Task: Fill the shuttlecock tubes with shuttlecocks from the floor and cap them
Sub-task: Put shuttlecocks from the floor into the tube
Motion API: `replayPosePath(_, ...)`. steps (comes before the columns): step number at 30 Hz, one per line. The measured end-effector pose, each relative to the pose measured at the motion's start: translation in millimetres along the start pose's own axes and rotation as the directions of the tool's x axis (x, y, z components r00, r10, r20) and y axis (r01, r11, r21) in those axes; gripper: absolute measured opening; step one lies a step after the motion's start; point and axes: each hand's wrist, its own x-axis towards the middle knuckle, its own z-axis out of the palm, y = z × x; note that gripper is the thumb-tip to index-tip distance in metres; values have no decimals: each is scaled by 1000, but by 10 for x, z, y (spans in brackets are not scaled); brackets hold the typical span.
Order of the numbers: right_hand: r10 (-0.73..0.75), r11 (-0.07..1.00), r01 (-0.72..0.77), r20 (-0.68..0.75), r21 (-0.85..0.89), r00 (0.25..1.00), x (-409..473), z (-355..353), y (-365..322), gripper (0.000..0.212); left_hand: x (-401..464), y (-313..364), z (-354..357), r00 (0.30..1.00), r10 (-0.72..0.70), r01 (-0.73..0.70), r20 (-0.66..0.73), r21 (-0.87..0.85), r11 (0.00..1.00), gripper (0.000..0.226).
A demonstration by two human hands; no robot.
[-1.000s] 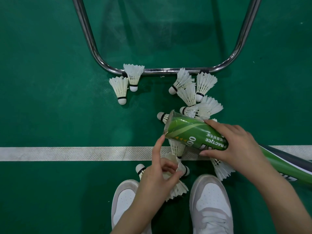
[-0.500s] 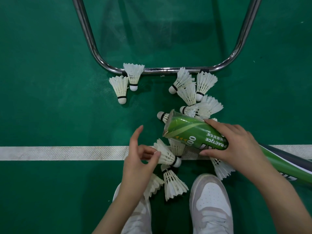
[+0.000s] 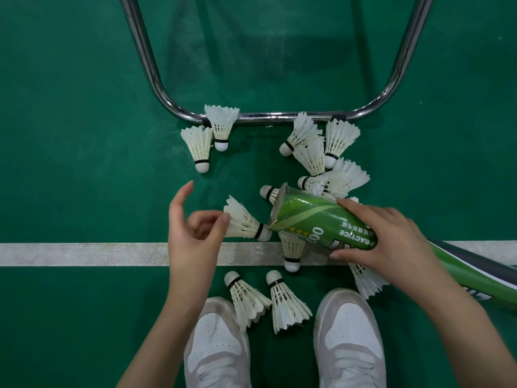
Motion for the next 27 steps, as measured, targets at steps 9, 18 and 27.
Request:
replayPosePath(9, -17, 1000, 17, 23, 6, 1000, -14, 8, -9, 89, 40, 49, -56, 996, -17, 9, -84, -94, 996, 59)
replayPosePath(18, -36, 999, 36, -1, 7, 999, -16, 32, -30, 92, 1, 38, 49, 996, -90, 89, -3, -148, 985, 61)
replayPosePath(27, -53, 999, 53, -6, -2, 999, -21, 55, -71, 89, -72, 24, 158, 994, -69, 81, 84, -150, 985, 61)
